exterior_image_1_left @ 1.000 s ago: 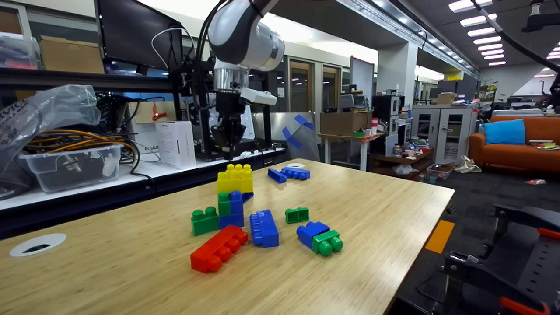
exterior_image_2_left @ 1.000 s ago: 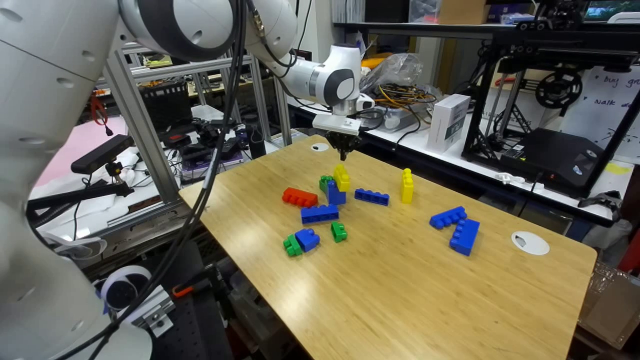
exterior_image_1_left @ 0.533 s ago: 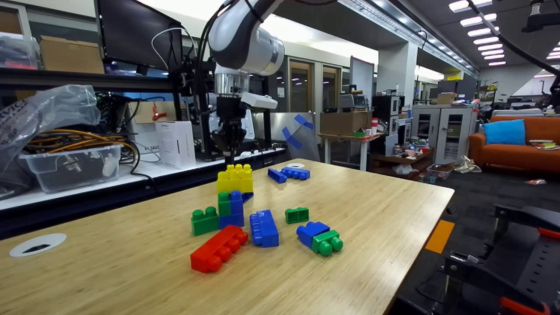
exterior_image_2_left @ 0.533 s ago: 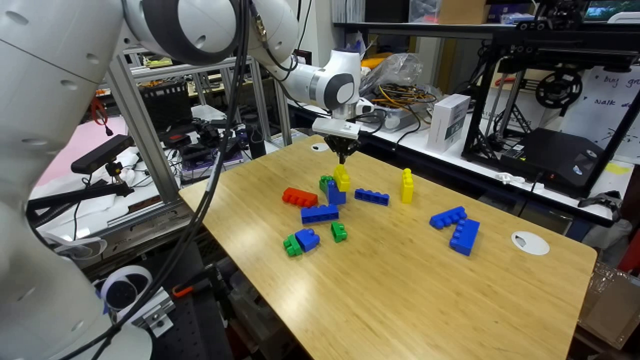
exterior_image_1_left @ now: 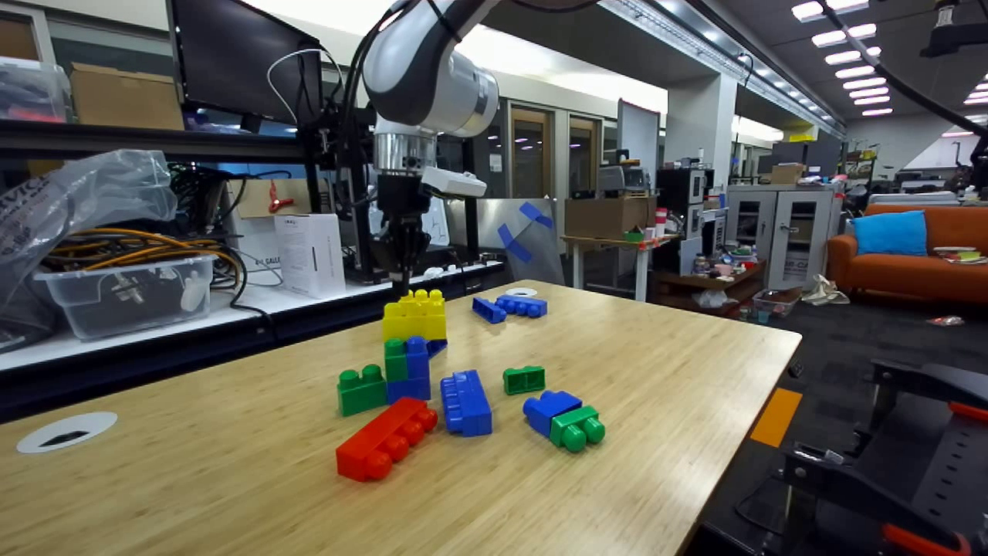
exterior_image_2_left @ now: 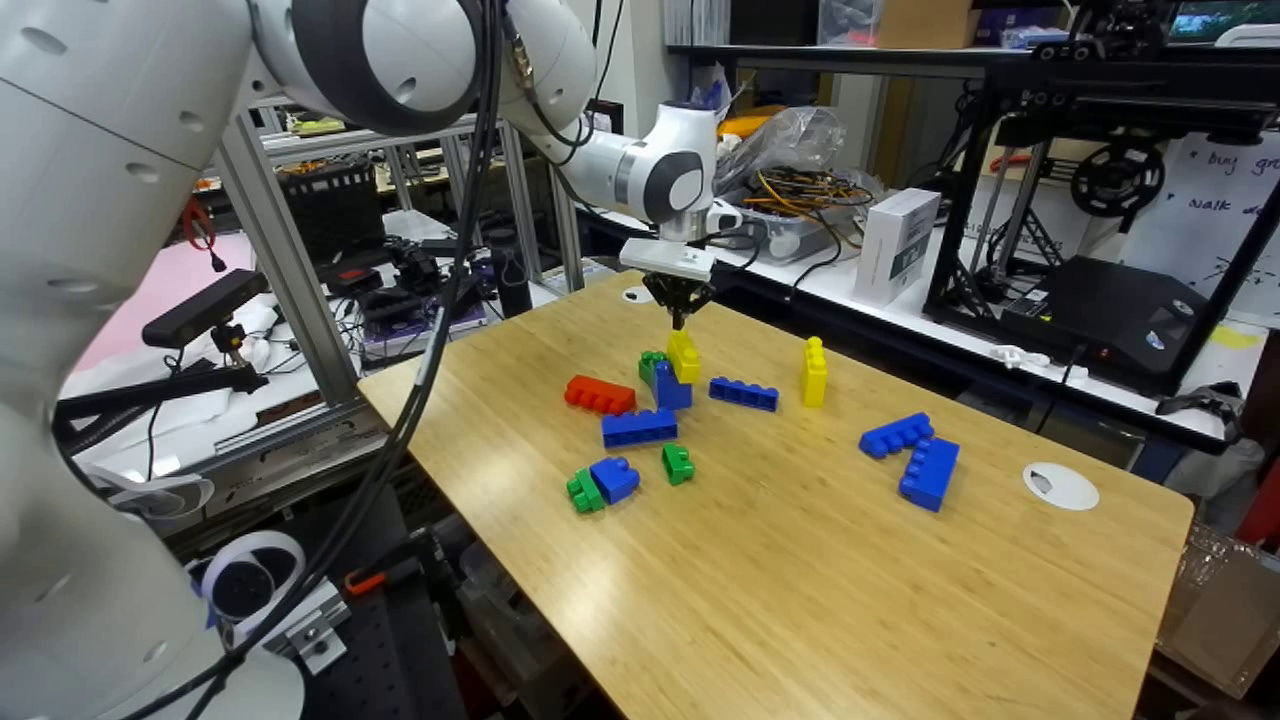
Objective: Pick up the yellow block on the right and place it on top of the stacked blocks
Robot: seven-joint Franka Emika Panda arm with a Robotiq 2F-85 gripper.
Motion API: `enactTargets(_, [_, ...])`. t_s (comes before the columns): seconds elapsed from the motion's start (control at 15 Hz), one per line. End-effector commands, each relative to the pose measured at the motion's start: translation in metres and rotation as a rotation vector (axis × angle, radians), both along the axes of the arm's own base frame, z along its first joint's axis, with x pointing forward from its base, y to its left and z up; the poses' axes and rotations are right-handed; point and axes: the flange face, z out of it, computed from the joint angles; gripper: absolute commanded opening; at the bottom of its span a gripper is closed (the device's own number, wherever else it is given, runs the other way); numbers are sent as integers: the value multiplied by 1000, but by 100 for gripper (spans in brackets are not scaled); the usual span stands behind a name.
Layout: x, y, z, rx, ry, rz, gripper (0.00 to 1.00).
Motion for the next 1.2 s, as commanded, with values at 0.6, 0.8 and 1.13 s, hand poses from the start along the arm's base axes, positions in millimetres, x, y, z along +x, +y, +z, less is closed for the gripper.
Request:
enactTargets(0.6, [0, 12, -1, -21, -21, 49, 0])
enactTargets(0.8, [5, 9, 3, -35, -38, 51, 0])
enactTargets(1.13, [7, 5, -2, -45, -39, 55, 0])
